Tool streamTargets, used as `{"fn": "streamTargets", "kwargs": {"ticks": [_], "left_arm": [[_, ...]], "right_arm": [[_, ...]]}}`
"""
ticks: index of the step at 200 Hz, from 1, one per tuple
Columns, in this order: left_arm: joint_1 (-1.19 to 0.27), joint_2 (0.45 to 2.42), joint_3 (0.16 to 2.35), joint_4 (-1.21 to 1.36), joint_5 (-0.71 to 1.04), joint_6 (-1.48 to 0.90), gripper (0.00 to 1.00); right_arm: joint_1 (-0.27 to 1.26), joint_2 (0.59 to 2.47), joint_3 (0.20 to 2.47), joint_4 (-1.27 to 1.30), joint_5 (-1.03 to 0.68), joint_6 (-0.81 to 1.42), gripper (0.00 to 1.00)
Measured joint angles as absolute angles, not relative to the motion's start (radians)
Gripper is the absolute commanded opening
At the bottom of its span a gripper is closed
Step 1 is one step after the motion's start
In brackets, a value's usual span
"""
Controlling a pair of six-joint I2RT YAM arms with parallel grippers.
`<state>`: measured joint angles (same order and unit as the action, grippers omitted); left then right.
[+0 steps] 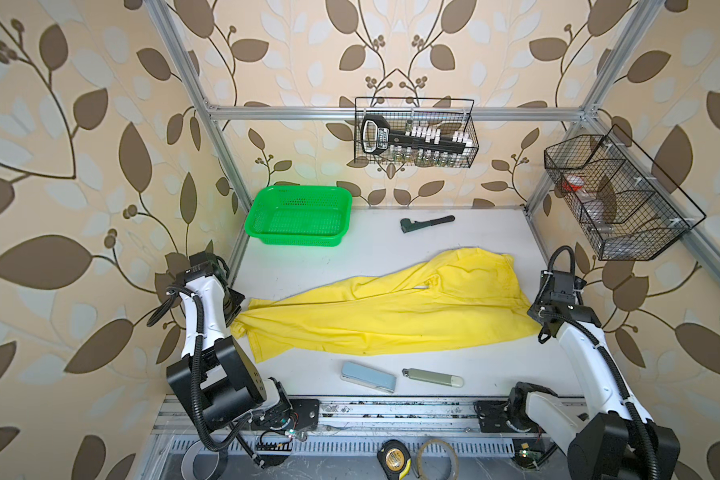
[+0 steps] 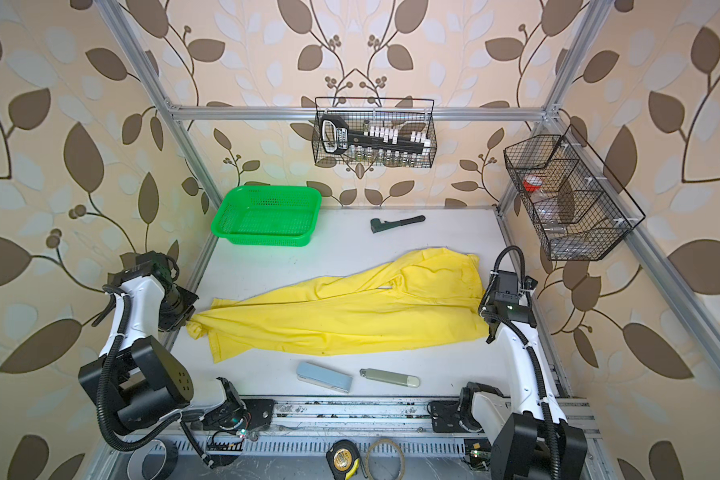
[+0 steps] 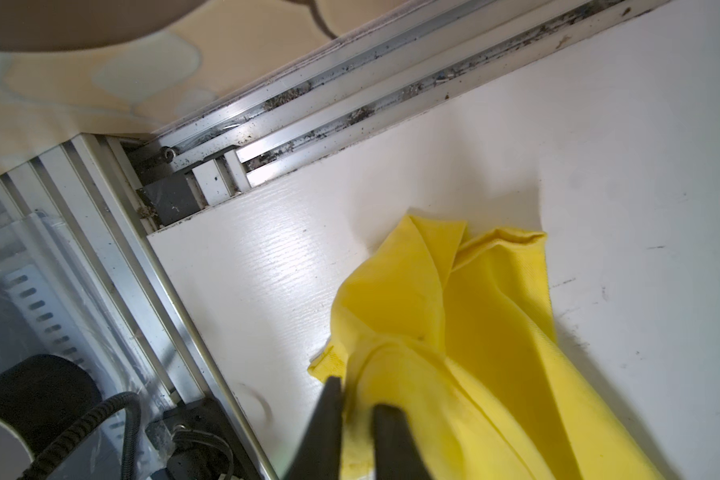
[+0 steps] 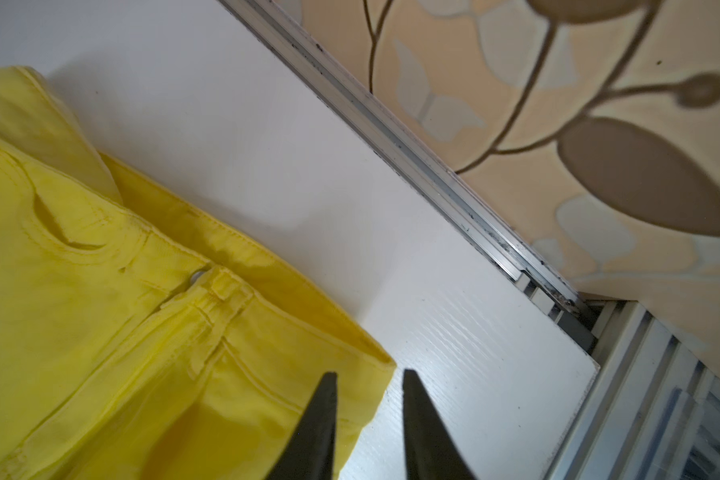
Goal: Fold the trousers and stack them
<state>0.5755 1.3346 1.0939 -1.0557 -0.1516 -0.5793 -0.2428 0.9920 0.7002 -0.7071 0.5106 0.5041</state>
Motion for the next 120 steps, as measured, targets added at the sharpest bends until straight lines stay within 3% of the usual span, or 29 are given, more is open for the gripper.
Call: {"fn": "streamTargets", "kwargs": {"ticks": [33,80,120], "left_arm": [[0.575,1.309,1.100,-1.067,-0.166,-0.565,0.62],[0.530,1.245,1.147,-1.097,-0.123,-0.558,0.72],[0.341,1.230,1.140,-1.074,-0.057,-0.606,0.75]], "right_arm": [[-0.246,0.912,0.719,-0.770,0.500,0.531,0.47],[-0.139,0.898,0.801,-0.711,0.302,0.496,0.56],[-0.047,1.035,0.779,-0.550,0.086,0.492,0.61]]}}
